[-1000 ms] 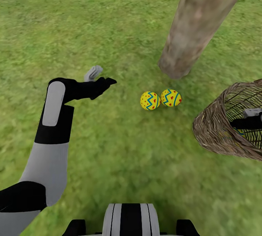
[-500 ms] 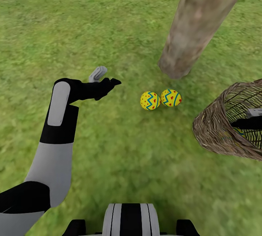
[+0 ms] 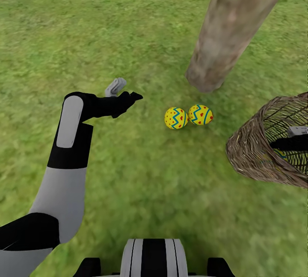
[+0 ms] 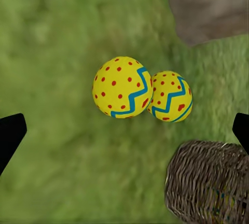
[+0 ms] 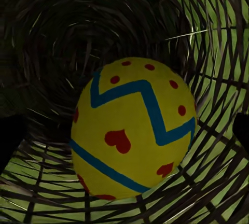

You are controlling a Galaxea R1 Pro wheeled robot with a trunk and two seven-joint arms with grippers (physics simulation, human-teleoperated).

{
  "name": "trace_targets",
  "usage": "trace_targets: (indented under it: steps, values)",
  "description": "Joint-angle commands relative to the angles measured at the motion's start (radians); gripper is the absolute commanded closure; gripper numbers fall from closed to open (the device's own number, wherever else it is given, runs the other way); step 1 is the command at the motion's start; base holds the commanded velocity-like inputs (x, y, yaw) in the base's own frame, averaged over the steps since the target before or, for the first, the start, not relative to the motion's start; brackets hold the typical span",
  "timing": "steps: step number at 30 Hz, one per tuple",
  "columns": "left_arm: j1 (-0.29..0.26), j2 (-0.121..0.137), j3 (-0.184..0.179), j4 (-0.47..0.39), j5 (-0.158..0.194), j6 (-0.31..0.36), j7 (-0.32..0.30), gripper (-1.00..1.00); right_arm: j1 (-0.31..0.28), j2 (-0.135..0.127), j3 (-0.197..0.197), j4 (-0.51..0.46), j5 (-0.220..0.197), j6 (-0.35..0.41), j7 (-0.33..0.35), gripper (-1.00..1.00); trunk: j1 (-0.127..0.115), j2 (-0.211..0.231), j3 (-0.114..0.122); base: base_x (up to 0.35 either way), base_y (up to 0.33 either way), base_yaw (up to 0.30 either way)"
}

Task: Take the three Easter eggs out of the wicker basket on the lawn in the garden, then place them on the lawn next to a single tree (choose any tree) so that all three eggs are next to the same tree and none are left in the basket.

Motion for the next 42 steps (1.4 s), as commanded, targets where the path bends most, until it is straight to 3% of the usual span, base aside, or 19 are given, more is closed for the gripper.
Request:
trace_targets:
  steps: [1, 11, 23, 30, 42]
  values:
    - [-0.001, 0.000, 0.000, -0.001, 0.009, 0.001, 0.011, -1.00, -0.002, -0.001, 0.005, -0.006, 0.007, 0.002, 0.007, -1.00, 0.000, 0.000, -0.001, 0.000, 0.000, -0.132]
    - [-0.001, 0.001, 0.000, -0.001, 0.009, 0.001, 0.010, -1.00, -0.002, -0.001, 0.010, -0.031, 0.006, 0.004, 0.007, -1.00, 0.000, 0.000, -0.001, 0.000, 0.000, -0.199]
    - [-0.001, 0.000, 0.000, 0.000, 0.009, 0.001, 0.011, -1.00, -0.002, 0.002, 0.012, -0.062, 0.004, 0.009, 0.010, -1.00, 0.000, 0.000, -0.001, 0.000, 0.000, -0.010]
    - [-0.001, 0.006, 0.002, 0.020, 0.009, 0.003, 0.003, -1.00, -0.002, 0.003, 0.015, -0.064, 0.009, -0.001, 0.064, -1.00, 0.000, 0.000, -0.001, 0.000, 0.000, 0.000]
    - [-0.001, 0.007, 0.003, 0.030, 0.009, 0.004, 0.001, -1.00, -0.002, 0.003, 0.011, -0.061, 0.012, -0.007, 0.066, -1.00, 0.000, 0.000, -0.001, 0.000, 0.000, 0.000]
